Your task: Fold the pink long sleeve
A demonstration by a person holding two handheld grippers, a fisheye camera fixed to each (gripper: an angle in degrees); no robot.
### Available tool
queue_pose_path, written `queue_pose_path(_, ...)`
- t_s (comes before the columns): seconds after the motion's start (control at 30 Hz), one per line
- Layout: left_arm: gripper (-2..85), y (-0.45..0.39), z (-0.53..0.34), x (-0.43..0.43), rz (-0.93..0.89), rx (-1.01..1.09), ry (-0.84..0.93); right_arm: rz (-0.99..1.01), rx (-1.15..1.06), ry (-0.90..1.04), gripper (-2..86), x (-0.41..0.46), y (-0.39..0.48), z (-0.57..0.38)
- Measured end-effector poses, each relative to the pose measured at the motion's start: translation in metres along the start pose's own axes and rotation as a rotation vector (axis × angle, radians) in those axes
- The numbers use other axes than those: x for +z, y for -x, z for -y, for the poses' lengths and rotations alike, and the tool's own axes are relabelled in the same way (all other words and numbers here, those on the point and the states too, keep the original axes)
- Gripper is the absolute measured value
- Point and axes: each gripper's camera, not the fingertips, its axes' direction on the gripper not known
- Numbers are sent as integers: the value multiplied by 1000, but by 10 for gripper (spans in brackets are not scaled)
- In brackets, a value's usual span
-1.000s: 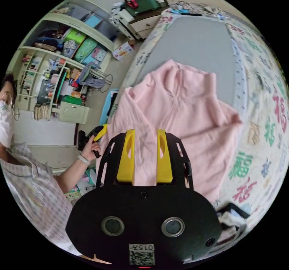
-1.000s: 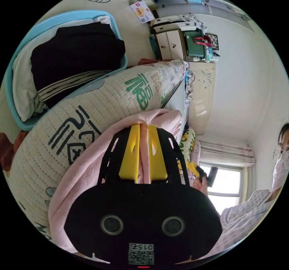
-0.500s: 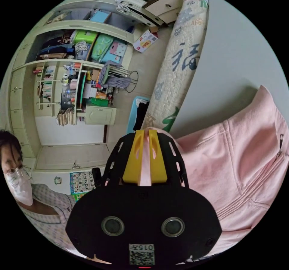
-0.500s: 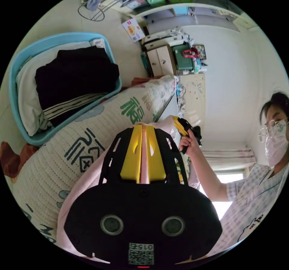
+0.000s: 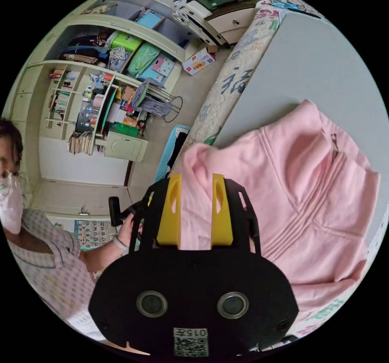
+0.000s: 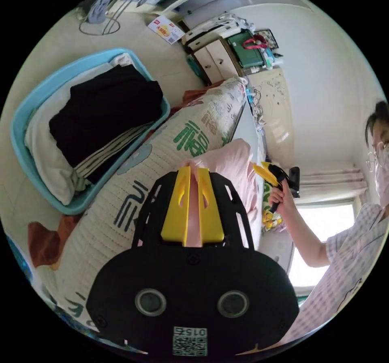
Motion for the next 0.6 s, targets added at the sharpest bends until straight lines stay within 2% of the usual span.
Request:
queue_pose_path(0.13, 113, -43, -126, -7, -111, 141, 134, 29, 315, 120, 41, -10, -69, 23)
queue_pose_path(0.23, 112, -72, -200, 4, -116, 266, 169, 22, 423, 231, 48, 7, -100, 38)
queue_pose_path(0.3, 107, -83, -224, 18, -115, 298, 169, 9, 418, 310, 48, 23, -107, 44)
queue_pose_path(0.4, 85, -95, -232, 49, -139, 303, 229, 97, 433, 427, 41, 45, -118, 42)
queue_pose_path(0.6, 21, -101, -241, 27, -175, 255, 222, 166, 479, 477, 37, 29, -155, 62)
